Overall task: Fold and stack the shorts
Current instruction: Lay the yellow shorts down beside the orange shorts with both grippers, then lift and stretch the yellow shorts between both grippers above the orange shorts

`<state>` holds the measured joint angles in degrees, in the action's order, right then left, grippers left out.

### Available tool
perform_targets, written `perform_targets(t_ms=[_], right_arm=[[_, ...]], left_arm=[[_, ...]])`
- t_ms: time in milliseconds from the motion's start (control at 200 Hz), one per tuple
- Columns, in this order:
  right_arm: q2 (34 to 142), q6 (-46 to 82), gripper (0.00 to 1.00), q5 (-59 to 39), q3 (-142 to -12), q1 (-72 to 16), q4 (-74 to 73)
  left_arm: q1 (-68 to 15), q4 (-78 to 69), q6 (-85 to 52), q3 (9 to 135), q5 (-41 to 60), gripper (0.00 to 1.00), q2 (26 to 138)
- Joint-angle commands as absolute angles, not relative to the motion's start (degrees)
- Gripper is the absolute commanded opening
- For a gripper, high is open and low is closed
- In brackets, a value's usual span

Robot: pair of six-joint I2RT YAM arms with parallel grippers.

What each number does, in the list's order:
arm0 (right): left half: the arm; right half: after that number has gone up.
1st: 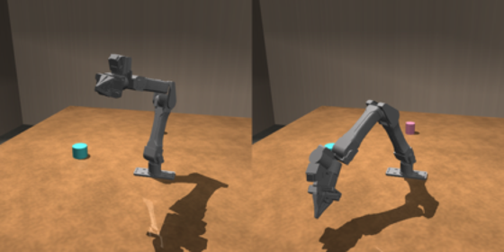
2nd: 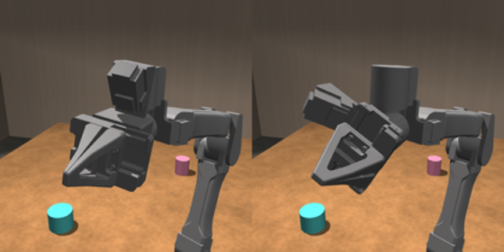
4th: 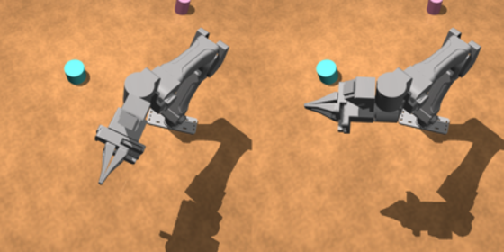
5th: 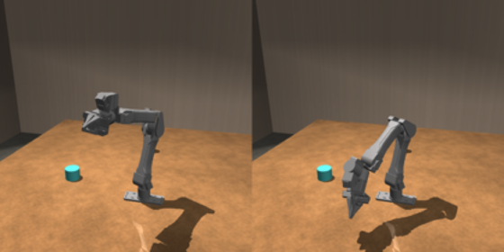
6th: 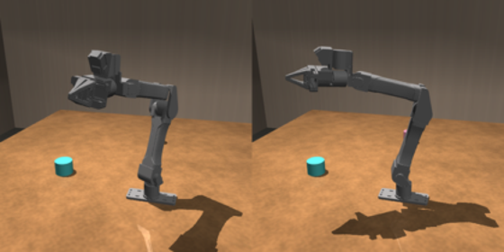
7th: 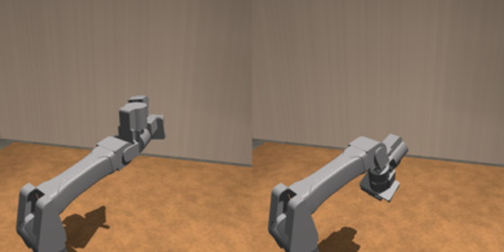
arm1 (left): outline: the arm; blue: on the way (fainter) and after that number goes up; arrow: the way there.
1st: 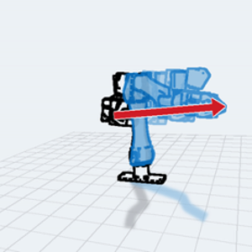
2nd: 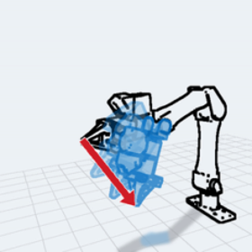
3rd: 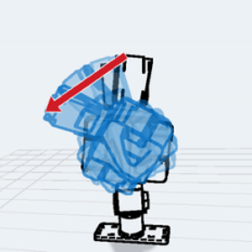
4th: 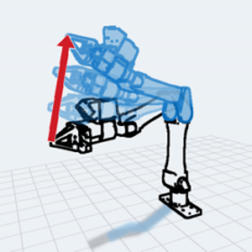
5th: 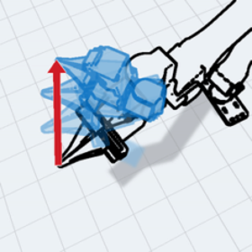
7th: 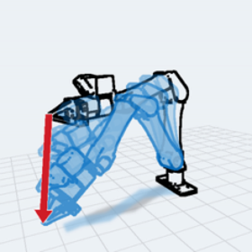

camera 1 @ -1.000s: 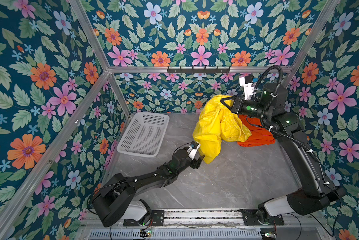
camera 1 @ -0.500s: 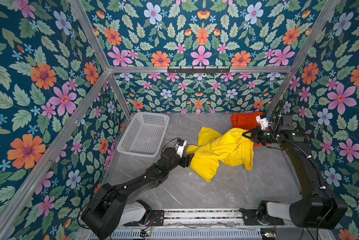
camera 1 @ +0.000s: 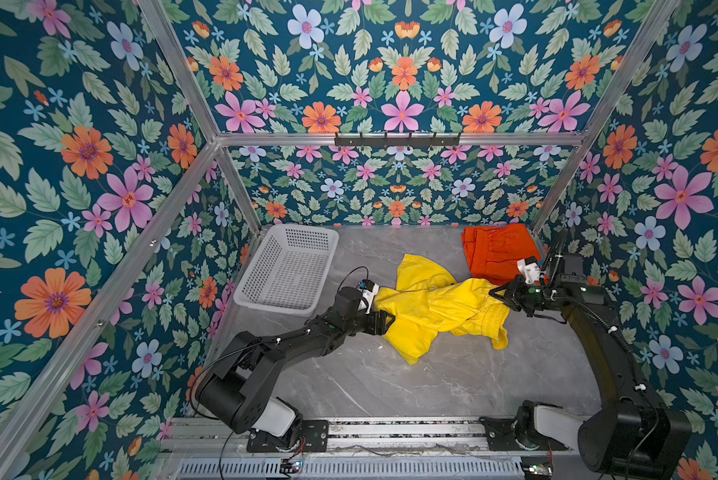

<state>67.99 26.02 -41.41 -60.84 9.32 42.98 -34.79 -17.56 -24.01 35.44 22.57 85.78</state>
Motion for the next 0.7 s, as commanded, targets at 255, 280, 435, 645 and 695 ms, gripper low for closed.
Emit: perform_targets(t_ms=[255, 280, 435, 645, 695], right_arm=[[67.1, 26.5, 0.00, -44.0, -62.2, 9.3, 39.9], [67.0, 26.5, 0.00, -44.4, -62.8, 9.4, 39.9], [66.8, 26.8, 0.00, -45.8, -70.9, 9.3, 40.7], [67.9, 27.2, 0.00, -50.2, -85.8, 9.2, 40.6], [68.3, 27.8, 0.00, -51.3, -88.8, 9.3, 40.0]], left_arm=[[-34.6, -16.9, -24.1, 40.8, 18.1, 0.39, 93.2], [-34.6, -15.2, -23.6, 41.9, 16.9, 0.31, 92.6], [-34.0, 4.3, -15.6, 51.8, 1.8, 0.00, 84.3], [-30.7, 22.4, -3.1, 65.7, -14.3, 0.00, 72.7], [-30.3, 24.8, -0.5, 68.7, -17.7, 0.00, 70.7]])
